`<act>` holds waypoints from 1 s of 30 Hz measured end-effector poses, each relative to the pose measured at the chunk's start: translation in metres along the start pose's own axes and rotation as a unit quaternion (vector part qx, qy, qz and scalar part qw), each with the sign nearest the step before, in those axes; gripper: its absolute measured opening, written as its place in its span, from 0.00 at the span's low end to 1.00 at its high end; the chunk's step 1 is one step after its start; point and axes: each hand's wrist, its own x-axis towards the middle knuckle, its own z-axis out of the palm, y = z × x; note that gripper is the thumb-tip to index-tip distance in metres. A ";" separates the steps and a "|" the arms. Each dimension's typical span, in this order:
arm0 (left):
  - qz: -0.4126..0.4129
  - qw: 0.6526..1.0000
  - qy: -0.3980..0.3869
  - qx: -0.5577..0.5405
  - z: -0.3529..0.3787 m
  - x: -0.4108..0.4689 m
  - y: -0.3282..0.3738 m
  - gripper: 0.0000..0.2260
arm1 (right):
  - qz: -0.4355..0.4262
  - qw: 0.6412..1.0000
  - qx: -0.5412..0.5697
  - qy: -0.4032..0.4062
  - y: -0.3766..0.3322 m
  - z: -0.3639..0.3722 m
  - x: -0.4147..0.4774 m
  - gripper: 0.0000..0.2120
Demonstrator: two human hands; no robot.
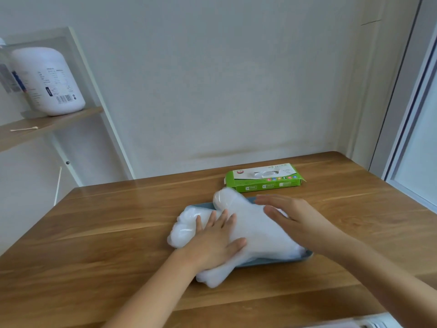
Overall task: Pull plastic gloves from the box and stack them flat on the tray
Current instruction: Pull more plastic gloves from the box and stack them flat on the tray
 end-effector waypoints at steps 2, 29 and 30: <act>0.002 1.000 -0.002 -0.003 0.003 0.001 -0.003 0.33 | -0.008 0.999 -0.011 -0.040 -0.010 0.023 0.009 0.19; -0.036 0.995 -0.003 -0.088 -0.098 0.010 -0.053 0.26 | 0.087 0.989 -0.091 -0.078 0.043 -0.017 0.064 0.17; -0.029 0.994 0.028 -0.105 -0.103 0.020 -0.051 0.24 | 0.100 0.992 -0.072 -0.024 0.052 -0.017 0.074 0.12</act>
